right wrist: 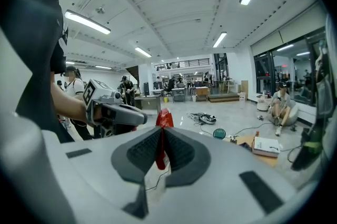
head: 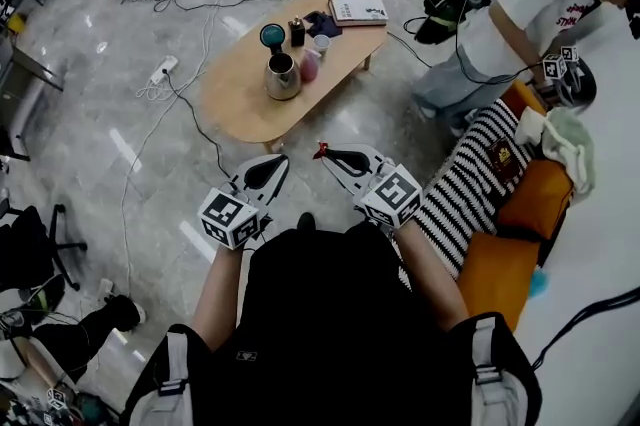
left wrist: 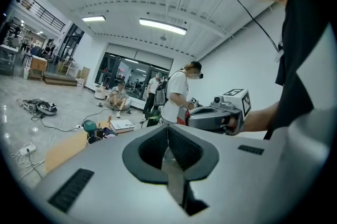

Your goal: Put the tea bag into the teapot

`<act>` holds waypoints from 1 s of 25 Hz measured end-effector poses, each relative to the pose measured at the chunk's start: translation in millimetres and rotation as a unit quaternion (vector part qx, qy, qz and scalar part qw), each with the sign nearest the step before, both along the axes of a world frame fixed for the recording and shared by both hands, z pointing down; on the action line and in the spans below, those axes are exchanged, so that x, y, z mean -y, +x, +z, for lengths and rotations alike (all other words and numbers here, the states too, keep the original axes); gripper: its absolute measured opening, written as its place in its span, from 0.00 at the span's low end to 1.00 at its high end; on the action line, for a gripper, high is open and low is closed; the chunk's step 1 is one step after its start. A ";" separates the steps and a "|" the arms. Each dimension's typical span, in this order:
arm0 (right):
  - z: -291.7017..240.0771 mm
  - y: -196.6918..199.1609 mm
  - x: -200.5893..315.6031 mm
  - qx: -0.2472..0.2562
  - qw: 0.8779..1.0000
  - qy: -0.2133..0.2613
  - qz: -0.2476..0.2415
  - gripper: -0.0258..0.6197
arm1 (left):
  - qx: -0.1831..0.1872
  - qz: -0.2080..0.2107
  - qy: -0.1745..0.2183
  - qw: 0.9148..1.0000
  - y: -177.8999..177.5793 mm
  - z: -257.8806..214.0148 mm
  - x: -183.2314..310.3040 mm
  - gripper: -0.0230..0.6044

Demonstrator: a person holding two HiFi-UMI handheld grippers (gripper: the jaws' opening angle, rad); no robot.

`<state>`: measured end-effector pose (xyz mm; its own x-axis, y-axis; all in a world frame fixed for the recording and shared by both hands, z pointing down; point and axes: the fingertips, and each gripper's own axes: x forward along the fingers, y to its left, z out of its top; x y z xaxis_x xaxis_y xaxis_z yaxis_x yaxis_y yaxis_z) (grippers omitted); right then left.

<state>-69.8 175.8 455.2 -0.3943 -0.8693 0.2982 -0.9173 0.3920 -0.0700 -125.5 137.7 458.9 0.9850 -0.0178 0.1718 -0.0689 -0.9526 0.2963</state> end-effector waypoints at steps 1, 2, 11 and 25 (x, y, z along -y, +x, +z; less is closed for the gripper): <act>-0.1 0.4 -1.4 0.000 1.000 -0.001 0.003 0.08 | -0.001 0.003 0.001 1.000 0.5 -0.7 -0.8 0.05; 0.4 1.5 -2.5 0.001 1.000 -0.001 0.007 0.08 | -0.003 0.006 0.002 1.000 1.5 -1.3 -1.3 0.06; 11.1 8.2 -5.5 0.004 1.000 -0.002 0.017 0.08 | 0.010 0.015 -0.002 1.000 9.3 9.4 -3.6 0.06; 20.7 38.4 10.4 0.029 0.999 -0.008 -0.036 0.08 | 0.027 -0.021 0.009 0.999 42.7 8.7 3.4 0.06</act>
